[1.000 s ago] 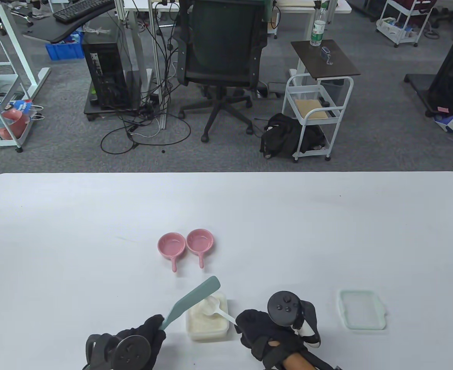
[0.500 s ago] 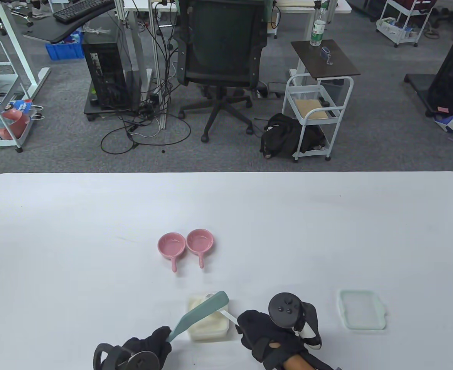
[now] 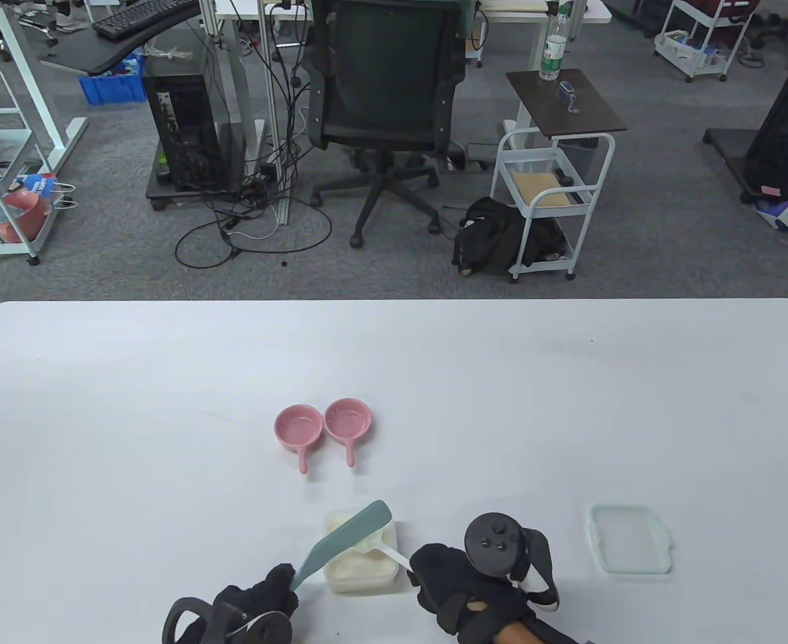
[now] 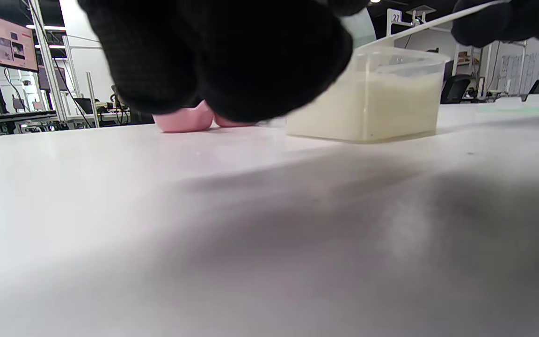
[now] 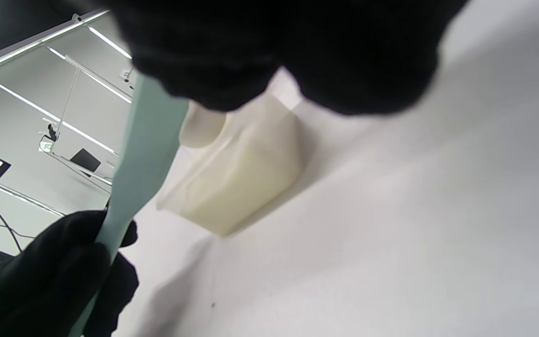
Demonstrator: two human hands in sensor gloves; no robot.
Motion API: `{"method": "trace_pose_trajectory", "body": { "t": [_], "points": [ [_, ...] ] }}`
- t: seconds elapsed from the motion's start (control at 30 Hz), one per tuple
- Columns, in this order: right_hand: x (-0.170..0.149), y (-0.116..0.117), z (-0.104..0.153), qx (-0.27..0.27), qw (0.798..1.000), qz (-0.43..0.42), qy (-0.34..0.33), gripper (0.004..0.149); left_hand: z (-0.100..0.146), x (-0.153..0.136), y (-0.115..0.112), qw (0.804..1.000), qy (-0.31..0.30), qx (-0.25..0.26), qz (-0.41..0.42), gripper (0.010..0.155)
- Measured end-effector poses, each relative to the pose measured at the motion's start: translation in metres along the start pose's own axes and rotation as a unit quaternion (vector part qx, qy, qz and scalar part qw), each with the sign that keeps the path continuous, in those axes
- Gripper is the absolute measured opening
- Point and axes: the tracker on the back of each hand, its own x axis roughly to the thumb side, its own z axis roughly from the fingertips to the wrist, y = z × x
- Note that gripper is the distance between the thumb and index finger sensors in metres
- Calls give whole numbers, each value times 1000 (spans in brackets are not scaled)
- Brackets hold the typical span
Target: Scoop white sugar with coffee spoon and level it off using dessert spatula
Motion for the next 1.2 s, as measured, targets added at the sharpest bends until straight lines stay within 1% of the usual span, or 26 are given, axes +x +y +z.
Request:
{"method": "trace_pose_trajectory", "body": {
  "t": [0.27,0.77,1.07,1.2],
  "points": [
    [2,-3,4,-2,1000,23,12,42,-3,1,1,1000,5,1,-13,57],
    [3,-4,9,10,999,22,26,42,-2,1,2,1000,14,12,-23,57],
    [4,-6,11,3,999,31,25,42,-1,-5,3,1000,24,18,-8,56],
    [4,-6,11,0,999,36,26,41,0,-7,6,999,26,29,10,56]
  ]
}}
